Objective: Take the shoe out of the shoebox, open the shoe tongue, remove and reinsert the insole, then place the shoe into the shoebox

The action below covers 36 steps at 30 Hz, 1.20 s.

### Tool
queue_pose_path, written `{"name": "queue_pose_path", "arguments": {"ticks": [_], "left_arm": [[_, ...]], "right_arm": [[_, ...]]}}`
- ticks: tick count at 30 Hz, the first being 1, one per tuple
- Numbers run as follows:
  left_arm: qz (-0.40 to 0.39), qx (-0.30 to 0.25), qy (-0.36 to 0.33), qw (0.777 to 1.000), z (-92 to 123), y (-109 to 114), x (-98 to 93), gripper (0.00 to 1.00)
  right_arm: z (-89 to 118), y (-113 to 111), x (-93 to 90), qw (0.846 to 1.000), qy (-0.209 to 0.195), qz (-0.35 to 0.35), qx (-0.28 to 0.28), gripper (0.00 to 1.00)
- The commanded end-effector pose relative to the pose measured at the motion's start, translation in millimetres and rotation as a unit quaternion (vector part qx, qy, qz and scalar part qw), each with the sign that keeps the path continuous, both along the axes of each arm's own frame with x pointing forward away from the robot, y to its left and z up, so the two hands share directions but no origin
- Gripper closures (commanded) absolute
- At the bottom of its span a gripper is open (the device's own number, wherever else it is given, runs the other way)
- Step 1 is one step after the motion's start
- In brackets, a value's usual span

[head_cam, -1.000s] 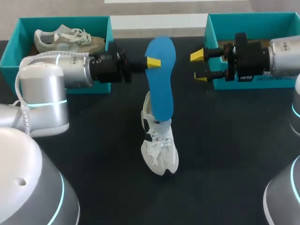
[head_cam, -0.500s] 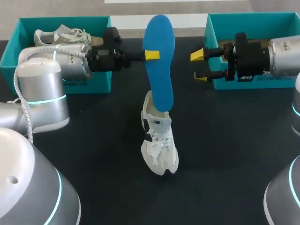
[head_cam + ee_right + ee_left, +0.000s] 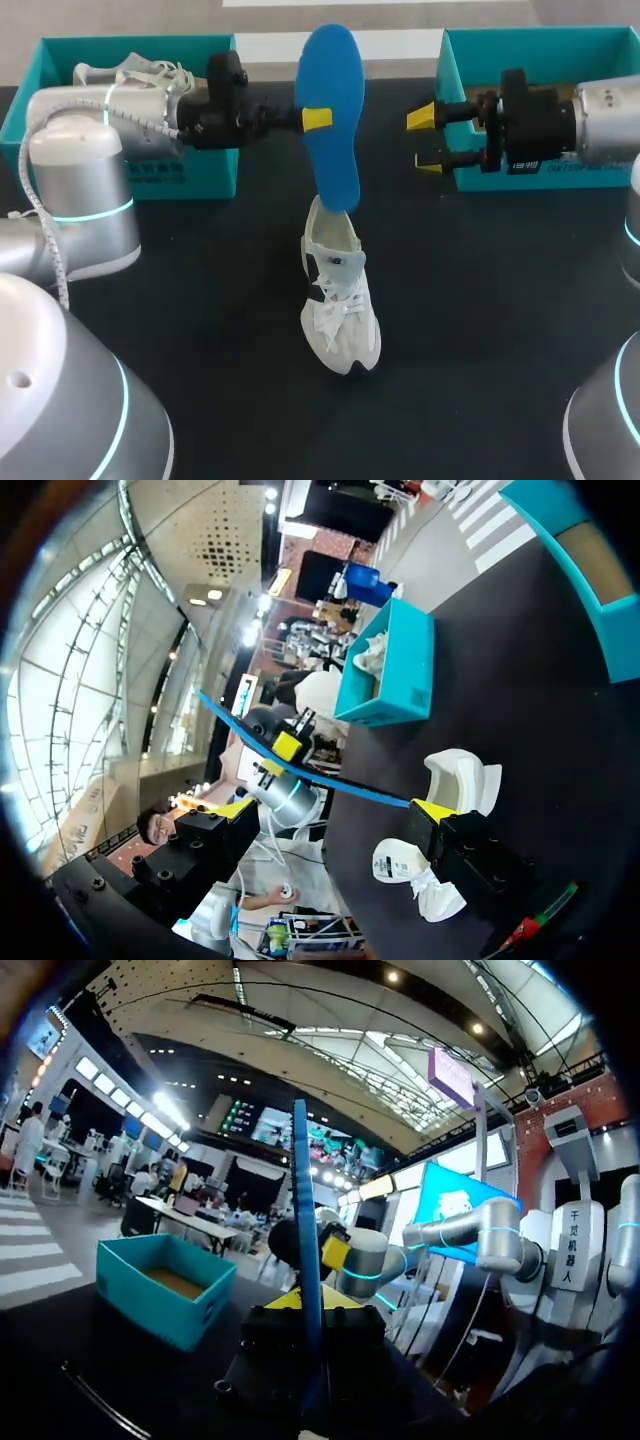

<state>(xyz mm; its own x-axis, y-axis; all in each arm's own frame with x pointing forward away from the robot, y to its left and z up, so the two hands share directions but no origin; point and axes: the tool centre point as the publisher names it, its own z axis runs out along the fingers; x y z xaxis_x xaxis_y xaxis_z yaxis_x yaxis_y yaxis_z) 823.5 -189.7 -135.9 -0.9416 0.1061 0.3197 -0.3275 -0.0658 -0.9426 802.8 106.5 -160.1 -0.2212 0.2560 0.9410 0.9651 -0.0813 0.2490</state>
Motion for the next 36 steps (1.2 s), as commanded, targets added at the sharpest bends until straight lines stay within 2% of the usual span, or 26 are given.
{"name": "queue_pose_path", "arguments": {"ticks": [1,8,11,13,17,20,21,25,36], "left_arm": [[0.03,0.001,-0.147,0.989,1,0,-3.9,1.0],[0.03,0.001,-0.147,0.989,1,0,-3.9,1.0],[0.017,-0.018,-0.208,0.978,1,2,-4.5,1.0],[0.01,-0.005,-0.284,0.959,0,4,-2.6,1.0],[0.008,0.013,-0.372,0.928,0,6,1.6,1.0],[-0.003,0.037,-0.458,0.888,-1,7,2.8,1.0],[-0.002,0.031,-0.463,0.886,0,7,2.1,1.0],[0.001,0.035,-0.544,0.838,-2,9,2.3,1.0],[0.017,0.039,-0.543,0.839,-4,11,3.9,1.0]], "right_arm": [[-1,2,0.4,1.0,0.0,-0.001,-0.001,0.0],[-1,2,0.4,1.0,0.0,-0.001,-0.001,0.0],[-1,2,0.4,1.0,0.0,-0.001,-0.001,0.0],[-1,2,0.4,1.0,0.0,-0.001,-0.001,0.0],[-1,2,0.4,1.0,0.0,-0.001,-0.001,0.0],[-1,2,0.4,1.0,0.0,-0.001,-0.001,0.0],[-1,2,0.4,1.0,0.0,-0.001,-0.001,0.0],[-1,2,0.4,1.0,0.0,-0.001,-0.001,0.0],[-1,2,0.4,1.0,0.0,-0.001,-0.001,0.0]]}}
